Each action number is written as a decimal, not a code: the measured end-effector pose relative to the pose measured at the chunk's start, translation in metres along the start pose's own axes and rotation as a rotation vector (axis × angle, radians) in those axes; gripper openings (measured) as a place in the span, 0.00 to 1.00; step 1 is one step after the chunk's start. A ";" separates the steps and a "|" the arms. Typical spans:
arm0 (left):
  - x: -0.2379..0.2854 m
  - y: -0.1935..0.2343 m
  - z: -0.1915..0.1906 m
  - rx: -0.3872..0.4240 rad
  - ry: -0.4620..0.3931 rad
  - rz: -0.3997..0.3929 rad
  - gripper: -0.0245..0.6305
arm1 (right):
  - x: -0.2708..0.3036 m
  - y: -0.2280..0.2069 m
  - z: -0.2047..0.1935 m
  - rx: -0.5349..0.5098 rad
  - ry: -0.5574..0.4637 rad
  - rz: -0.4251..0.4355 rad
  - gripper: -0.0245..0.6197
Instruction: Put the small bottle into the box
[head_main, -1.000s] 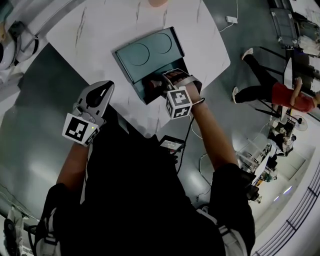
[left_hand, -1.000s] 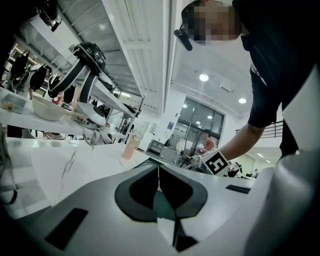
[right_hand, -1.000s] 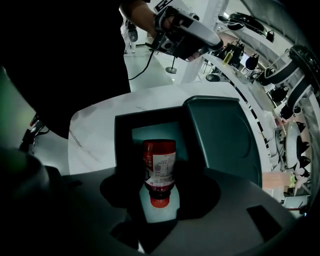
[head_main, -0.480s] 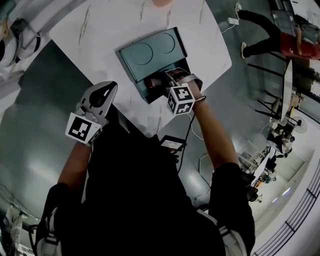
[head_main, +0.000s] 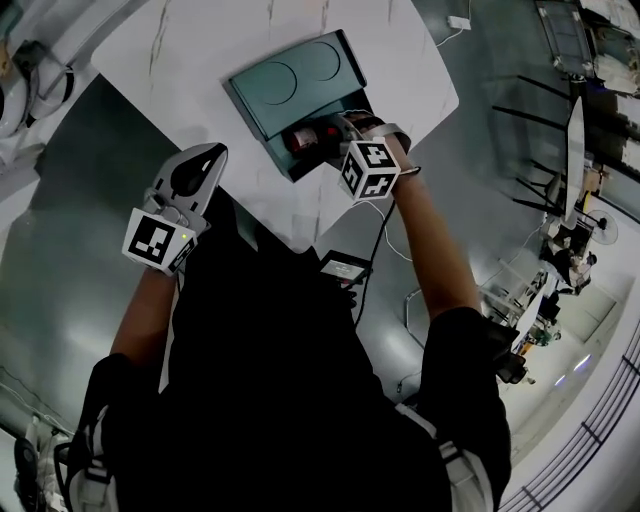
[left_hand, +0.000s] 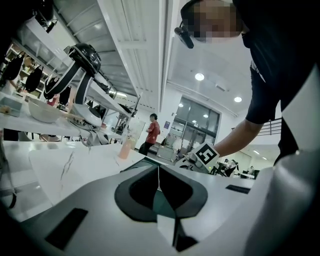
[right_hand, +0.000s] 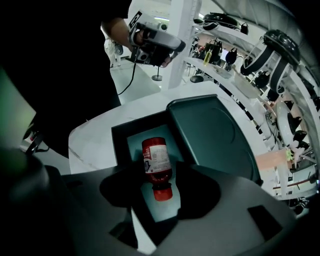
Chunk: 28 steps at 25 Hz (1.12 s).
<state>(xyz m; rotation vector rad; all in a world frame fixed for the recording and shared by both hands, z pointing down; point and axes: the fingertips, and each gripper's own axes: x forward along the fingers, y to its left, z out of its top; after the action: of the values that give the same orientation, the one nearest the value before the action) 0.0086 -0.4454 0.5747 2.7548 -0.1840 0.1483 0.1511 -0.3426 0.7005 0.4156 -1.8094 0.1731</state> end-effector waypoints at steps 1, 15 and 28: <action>-0.001 -0.001 0.002 0.004 -0.001 -0.004 0.07 | -0.008 -0.001 0.001 0.005 -0.001 -0.011 0.37; 0.006 -0.054 0.072 0.122 -0.096 -0.002 0.07 | -0.235 -0.042 0.060 0.440 -0.673 -0.629 0.10; -0.072 -0.158 0.129 0.194 -0.260 0.159 0.07 | -0.347 0.067 0.045 0.879 -1.278 -0.935 0.09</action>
<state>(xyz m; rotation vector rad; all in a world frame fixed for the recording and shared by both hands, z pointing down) -0.0286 -0.3397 0.3898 2.9440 -0.4816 -0.1609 0.1645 -0.2295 0.3633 2.3422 -2.3917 0.0077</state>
